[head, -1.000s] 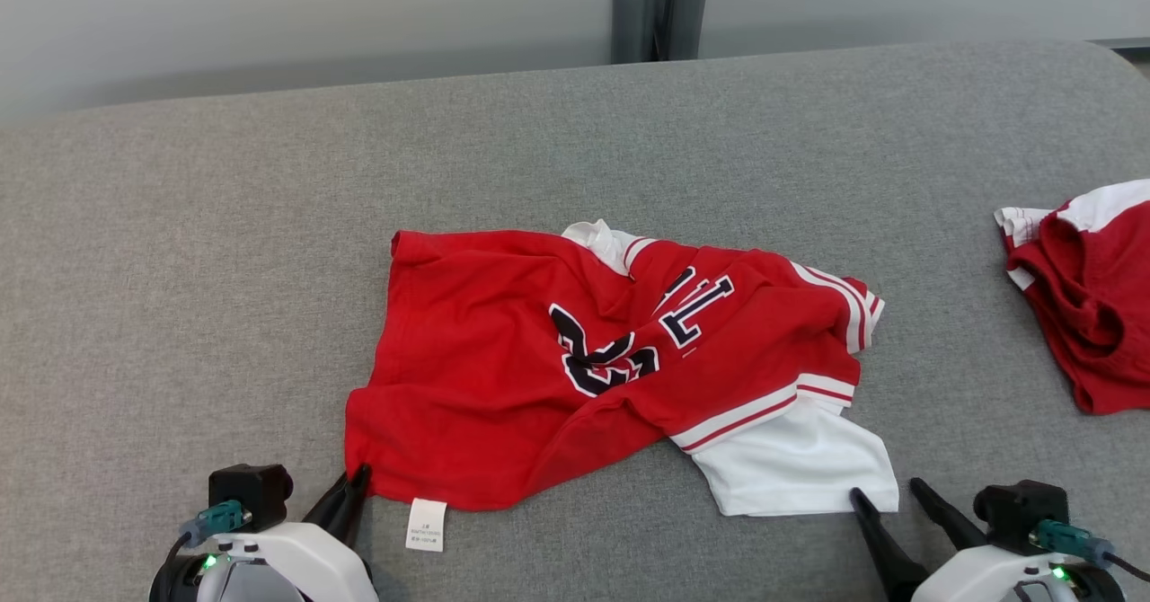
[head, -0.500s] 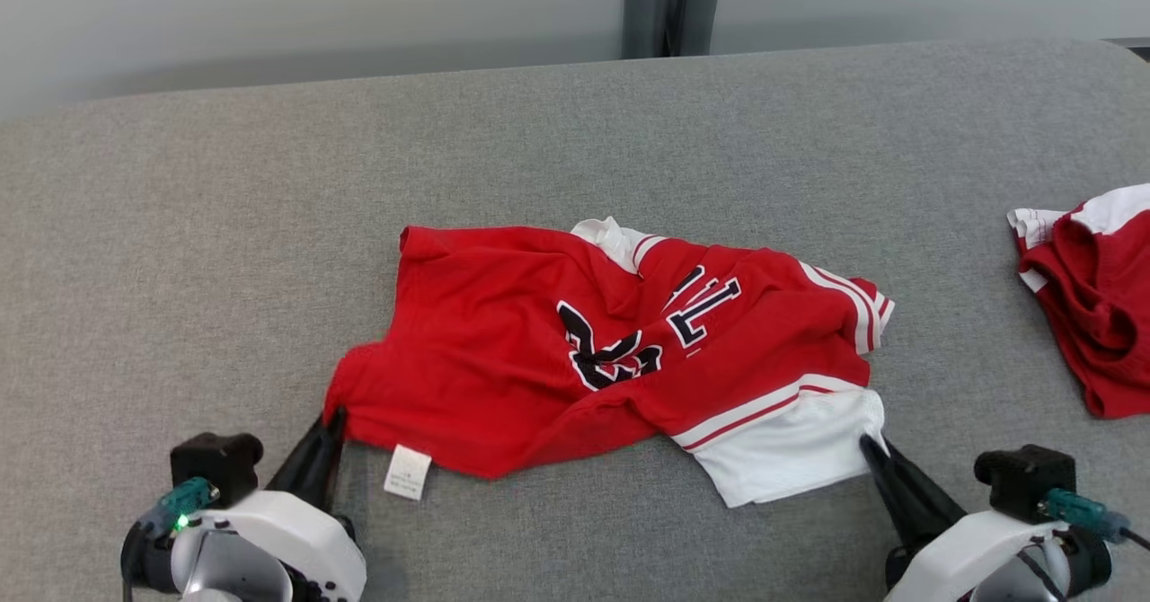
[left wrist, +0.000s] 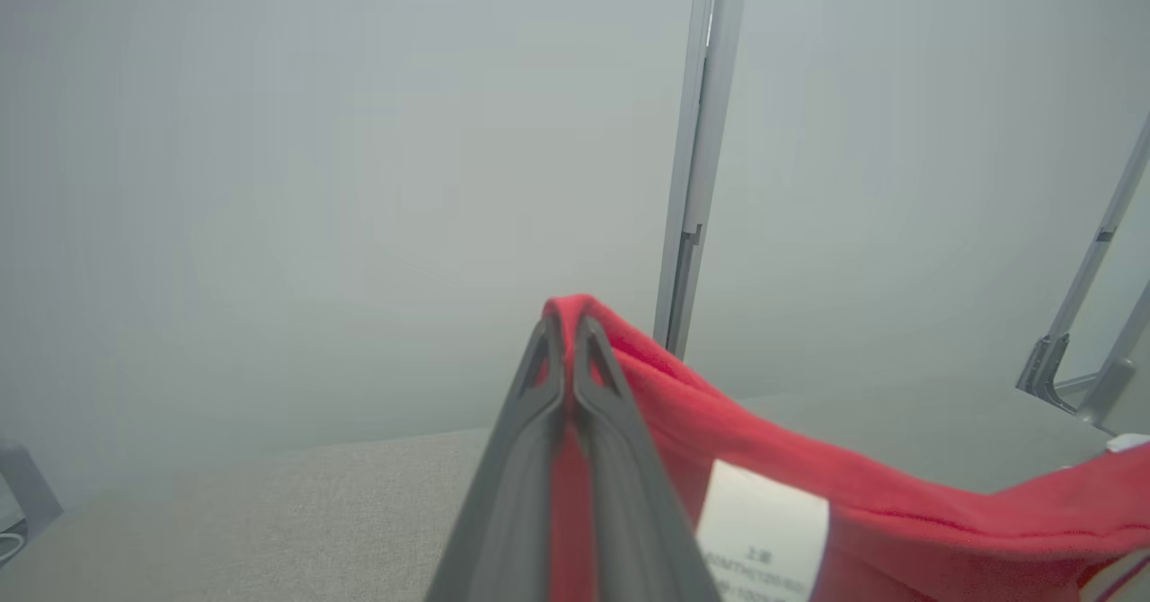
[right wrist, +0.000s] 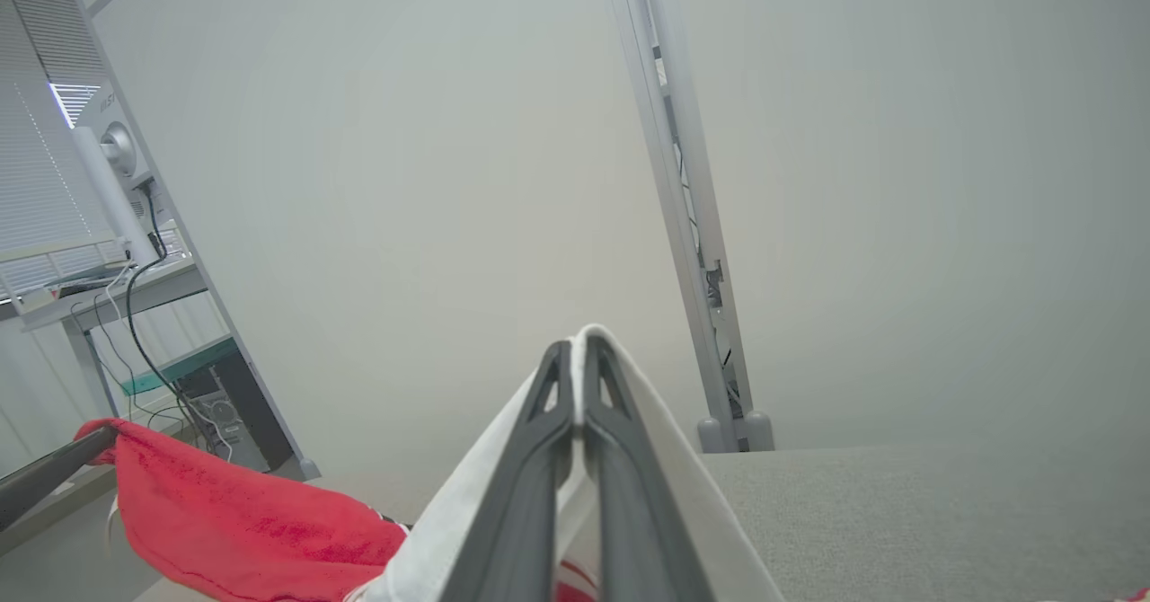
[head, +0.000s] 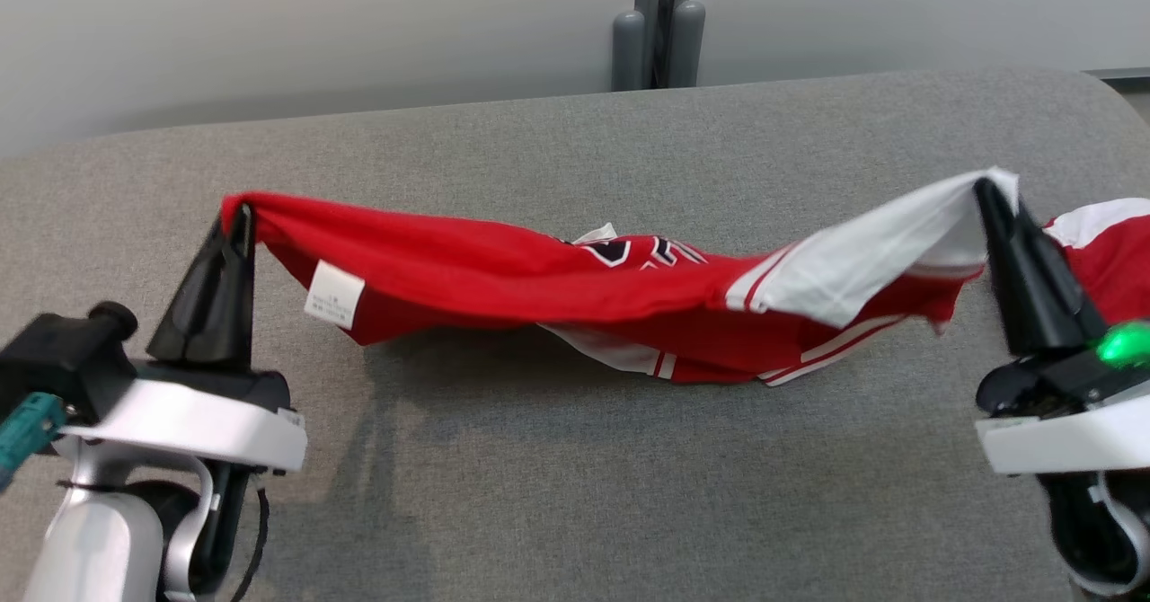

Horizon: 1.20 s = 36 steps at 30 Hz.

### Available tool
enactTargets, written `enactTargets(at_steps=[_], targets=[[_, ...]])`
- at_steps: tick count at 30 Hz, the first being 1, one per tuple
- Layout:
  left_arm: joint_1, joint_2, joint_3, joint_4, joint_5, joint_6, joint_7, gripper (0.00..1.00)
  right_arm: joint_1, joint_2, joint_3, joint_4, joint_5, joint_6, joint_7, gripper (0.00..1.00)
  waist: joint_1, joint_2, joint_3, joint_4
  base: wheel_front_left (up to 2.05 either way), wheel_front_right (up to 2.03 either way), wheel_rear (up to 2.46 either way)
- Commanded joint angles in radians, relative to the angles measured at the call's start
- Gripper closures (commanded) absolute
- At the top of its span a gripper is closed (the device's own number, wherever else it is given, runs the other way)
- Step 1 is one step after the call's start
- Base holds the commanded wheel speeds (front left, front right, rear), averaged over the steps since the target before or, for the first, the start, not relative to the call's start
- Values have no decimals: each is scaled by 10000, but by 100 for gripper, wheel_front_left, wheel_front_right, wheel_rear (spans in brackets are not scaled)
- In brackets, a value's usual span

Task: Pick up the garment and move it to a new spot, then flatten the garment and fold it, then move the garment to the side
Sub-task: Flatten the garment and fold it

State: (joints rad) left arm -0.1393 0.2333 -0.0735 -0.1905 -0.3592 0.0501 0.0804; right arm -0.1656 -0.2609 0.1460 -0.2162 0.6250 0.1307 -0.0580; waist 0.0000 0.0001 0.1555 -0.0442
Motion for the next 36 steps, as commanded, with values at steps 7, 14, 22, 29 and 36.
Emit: enactTargets(at_steps=[7, 14, 22, 29, 36], targets=[[-1458, -99, 459, -1501, -156, 397, -32, 100, -1590, -15, -758, -1325, -69, 3, -430, 100, 0, -1, -175, 82, 0, 0, 0], [-2423, -34, 489, -2104, -52, 558, 101, 100, -2648, 12, -1062, -1935, -138, 3, -318, 100, 0, -1, -220, 102, 0, 0, 0], [-3302, 85, 203, -1770, 171, 440, 207, 100, -3463, 26, -822, -1317, -218, 3, -111, 100, 0, -1, 131, 33, 0, 0, 0], [-5531, 96, -196, 622, 61, -193, -195, 100, -5727, -387, 26, 1056, -252, 2, -513, 100, 0, -1, 968, 59, 0, 0, 0], [-9021, 63, -577, 4382, 406, -869, -1197, 100, -9528, -669, 1335, 4239, -42, 3, -1319, 100, 0, -1, 1963, 109, 0, 0, 0]])
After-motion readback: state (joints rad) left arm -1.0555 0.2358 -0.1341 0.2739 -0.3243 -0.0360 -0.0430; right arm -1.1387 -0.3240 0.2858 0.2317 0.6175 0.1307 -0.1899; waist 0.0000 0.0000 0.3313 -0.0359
